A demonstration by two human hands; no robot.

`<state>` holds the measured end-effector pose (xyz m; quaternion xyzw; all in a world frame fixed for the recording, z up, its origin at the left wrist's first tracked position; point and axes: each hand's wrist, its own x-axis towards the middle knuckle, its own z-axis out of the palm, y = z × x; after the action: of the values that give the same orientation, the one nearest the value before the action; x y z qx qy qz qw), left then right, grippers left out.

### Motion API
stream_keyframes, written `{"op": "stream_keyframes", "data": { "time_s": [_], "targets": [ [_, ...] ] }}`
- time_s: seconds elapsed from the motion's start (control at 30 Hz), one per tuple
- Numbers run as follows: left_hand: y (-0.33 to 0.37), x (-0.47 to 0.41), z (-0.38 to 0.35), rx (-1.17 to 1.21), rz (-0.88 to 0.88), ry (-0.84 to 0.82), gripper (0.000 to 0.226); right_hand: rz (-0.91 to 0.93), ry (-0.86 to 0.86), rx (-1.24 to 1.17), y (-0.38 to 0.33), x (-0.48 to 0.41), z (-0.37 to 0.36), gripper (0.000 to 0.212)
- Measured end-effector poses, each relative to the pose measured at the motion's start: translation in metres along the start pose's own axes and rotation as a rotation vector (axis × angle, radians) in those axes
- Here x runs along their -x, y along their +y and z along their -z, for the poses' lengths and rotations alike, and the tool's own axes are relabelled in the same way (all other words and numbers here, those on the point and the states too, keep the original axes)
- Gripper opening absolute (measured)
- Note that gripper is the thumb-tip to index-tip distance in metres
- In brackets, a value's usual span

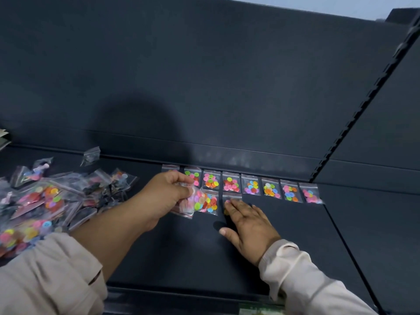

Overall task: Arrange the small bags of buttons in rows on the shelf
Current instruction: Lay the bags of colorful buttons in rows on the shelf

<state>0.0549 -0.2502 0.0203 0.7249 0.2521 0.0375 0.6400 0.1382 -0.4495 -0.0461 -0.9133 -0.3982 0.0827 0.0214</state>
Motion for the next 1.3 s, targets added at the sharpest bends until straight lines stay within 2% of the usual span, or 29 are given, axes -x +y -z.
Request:
{"op": "stream_keyframes", "data": {
  "time_s": [0.1,0.17,0.23,0.3,0.37,0.43,0.53,0.7,0.93,1.13,1.3],
  "targets": [
    [0.002,0.0,-0.003,0.011,-0.001,-0.002,0.016,-0.002,0.055,-0.04,0.001,0.001,0.003,0.117],
    [0.004,0.001,-0.006,0.025,-0.005,-0.007,0.016,-0.008,0.15,-0.148,-0.001,0.002,0.007,0.104],
    [0.005,0.002,-0.009,0.036,-0.01,-0.019,0.018,-0.087,0.273,-0.43,-0.003,0.001,0.01,0.066],
    [0.006,0.003,-0.014,0.048,-0.017,-0.036,0.021,-0.205,0.289,-0.901,-0.01,-0.001,0.02,0.029],
    [0.007,0.004,-0.02,0.065,-0.024,-0.056,0.023,-0.277,0.192,-1.331,-0.017,-0.002,0.033,0.013],
    [0.008,0.005,-0.028,0.08,-0.038,-0.077,0.024,-0.306,0.081,-1.505,-0.021,-0.001,0.041,0.006],
    [0.009,0.007,-0.037,0.087,-0.056,-0.102,0.024,-0.327,0.062,-1.535,-0.02,0.0,0.041,0.008],
    [0.008,0.01,-0.045,0.121,-0.029,-0.133,0.02,-0.367,0.127,-1.563,-0.008,0.008,0.04,0.029],
    [0.006,0.01,-0.053,0.049,-0.024,-0.19,0.027,-0.38,-0.026,-1.668,0.0,0.022,0.046,0.008],
    [0.008,0.01,-0.061,-0.002,-0.048,-0.165,0.027,-0.462,0.027,-1.819,0.01,0.025,0.047,0.019],
    [0.011,0.01,-0.071,0.01,-0.047,-0.153,0.022,-0.448,-0.023,-1.873,0.013,0.028,0.046,0.014]
  ]
}}
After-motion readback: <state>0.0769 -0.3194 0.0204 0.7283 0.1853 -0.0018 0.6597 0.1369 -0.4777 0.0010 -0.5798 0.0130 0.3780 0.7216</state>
